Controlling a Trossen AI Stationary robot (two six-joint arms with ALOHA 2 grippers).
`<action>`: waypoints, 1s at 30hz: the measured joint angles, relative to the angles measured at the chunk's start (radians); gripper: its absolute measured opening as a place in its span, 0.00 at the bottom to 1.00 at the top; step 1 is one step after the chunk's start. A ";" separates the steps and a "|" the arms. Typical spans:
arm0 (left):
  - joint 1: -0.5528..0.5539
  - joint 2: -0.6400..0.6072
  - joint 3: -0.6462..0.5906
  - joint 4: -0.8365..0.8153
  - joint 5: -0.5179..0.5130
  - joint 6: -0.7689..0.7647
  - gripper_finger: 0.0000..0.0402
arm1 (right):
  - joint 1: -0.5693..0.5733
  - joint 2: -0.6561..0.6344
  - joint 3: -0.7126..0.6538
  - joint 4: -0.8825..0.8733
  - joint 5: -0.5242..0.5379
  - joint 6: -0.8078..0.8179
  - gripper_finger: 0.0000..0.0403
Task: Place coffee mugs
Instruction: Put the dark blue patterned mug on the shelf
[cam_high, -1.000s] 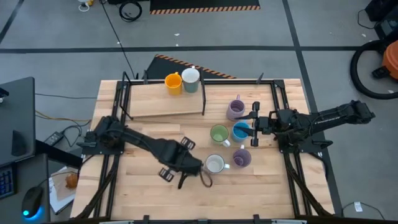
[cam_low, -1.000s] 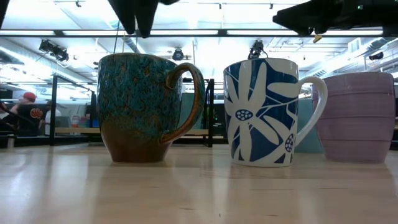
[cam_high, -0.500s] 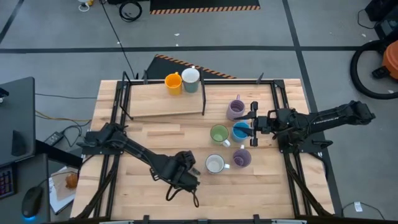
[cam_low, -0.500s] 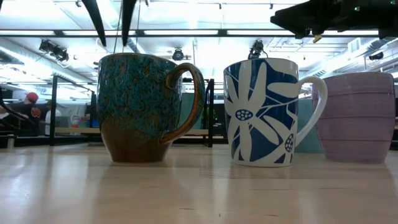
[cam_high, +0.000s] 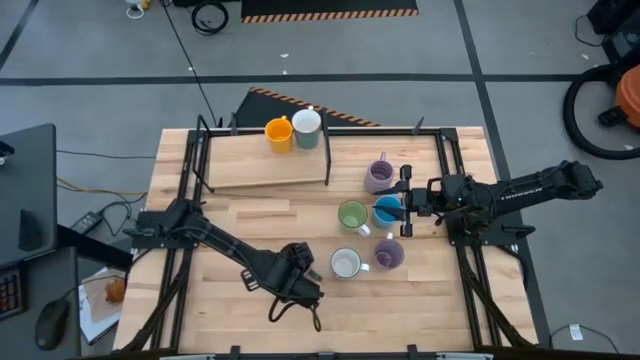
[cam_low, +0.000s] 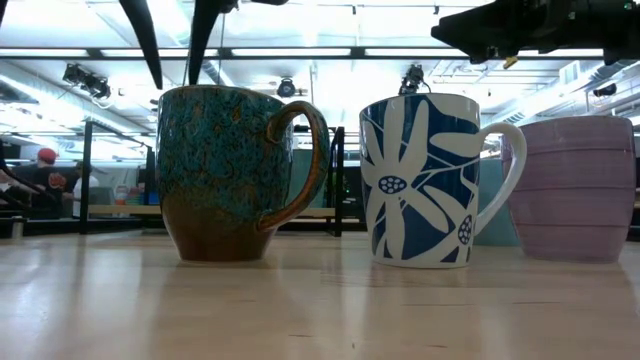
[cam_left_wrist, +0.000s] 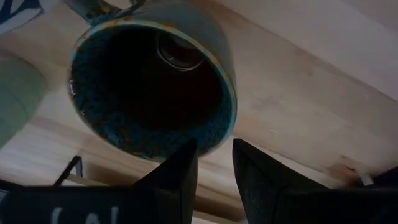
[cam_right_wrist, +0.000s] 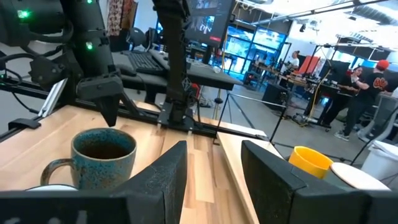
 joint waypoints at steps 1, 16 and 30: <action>0.000 0.000 0.000 0.001 0.002 -0.012 0.27 | 0.000 0.000 0.000 0.000 0.000 0.001 0.39; 0.002 0.000 0.000 0.013 0.003 -0.072 0.27 | -0.005 0.000 0.000 0.008 -0.020 0.006 0.39; 0.011 -0.001 -0.133 0.098 0.007 0.038 0.27 | -0.005 0.000 0.000 0.008 -0.024 0.009 0.39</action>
